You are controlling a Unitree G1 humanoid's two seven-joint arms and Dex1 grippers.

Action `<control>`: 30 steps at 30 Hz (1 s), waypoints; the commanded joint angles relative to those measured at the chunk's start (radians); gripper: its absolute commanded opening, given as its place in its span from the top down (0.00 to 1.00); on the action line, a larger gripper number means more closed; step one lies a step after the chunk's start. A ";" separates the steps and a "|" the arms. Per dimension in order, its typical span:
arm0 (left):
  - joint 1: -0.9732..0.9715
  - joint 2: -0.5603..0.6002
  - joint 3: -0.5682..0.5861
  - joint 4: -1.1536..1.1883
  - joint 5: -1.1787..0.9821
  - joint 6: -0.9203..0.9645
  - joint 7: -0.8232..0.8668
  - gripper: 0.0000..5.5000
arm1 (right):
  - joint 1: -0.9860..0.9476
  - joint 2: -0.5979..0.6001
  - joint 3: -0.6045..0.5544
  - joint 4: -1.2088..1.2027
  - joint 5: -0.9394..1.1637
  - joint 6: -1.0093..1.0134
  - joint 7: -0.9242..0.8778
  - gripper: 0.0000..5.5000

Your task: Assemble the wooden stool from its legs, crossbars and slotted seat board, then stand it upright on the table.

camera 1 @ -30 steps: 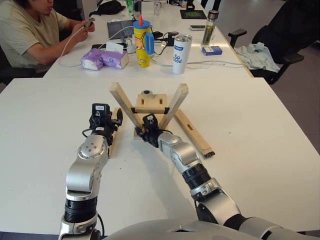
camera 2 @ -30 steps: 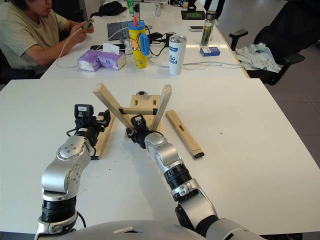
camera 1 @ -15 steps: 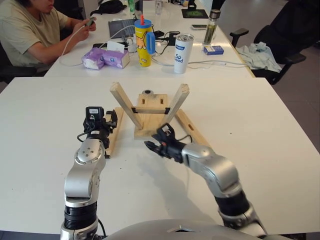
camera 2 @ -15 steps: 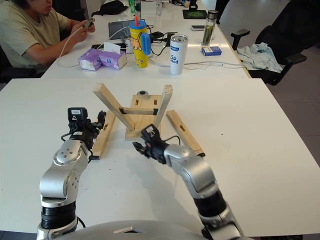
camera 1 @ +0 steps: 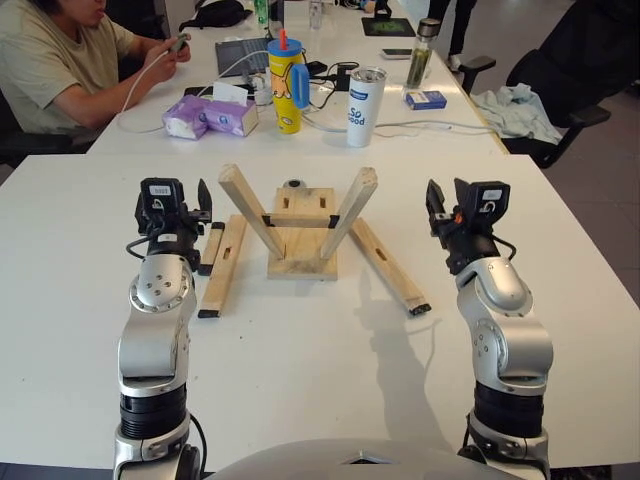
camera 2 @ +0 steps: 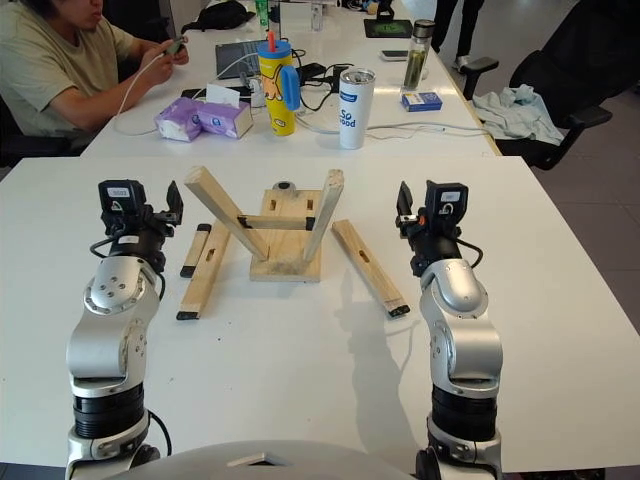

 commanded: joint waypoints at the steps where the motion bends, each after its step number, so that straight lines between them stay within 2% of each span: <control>1: -0.054 0.011 -0.134 0.079 0.001 0.007 -0.100 0.36 | -0.079 0.045 0.084 0.062 0.008 0.007 0.016 0.63; 2: -0.060 0.010 -0.188 0.090 0.013 0.006 -0.121 0.36 | -0.116 0.050 0.188 0.092 0.004 0.017 0.072 0.63; 4: -0.067 0.005 -0.251 0.100 0.043 0.046 -0.129 0.36 | -0.149 0.096 0.322 0.128 0.029 0.104 0.121 0.63; 6: -0.066 0.020 -0.248 0.114 0.076 0.075 -0.120 0.36 | -0.124 0.108 0.313 0.153 0.008 0.173 0.072 0.63; 8: -0.047 0.042 -0.190 0.126 0.087 0.097 -0.117 0.36 | -0.106 0.043 0.293 0.189 -0.033 0.185 0.069 0.63; 13: 0.000 0.127 -0.057 0.191 0.074 0.093 -0.159 0.36 | -0.097 -0.085 0.212 0.302 -0.029 0.178 0.152 0.63; 16: -0.017 0.194 -0.050 0.237 0.064 0.070 -0.234 0.36 | -0.134 -0.117 0.177 0.379 -0.024 0.127 0.187 0.63; 22: 0.004 0.445 -0.066 0.378 -0.057 -0.058 -0.647 0.36 | -0.356 -0.115 0.104 0.728 0.043 -0.163 0.340 0.63; 24: -0.001 0.511 -0.093 0.389 -0.108 -0.097 -0.804 0.36 | -0.443 -0.124 0.123 0.880 0.016 -0.267 0.389 0.63; 30: 0.017 0.596 -0.197 0.304 -0.238 -0.056 -1.093 0.36 | -0.645 -0.078 0.136 1.207 0.081 -0.462 0.700 0.63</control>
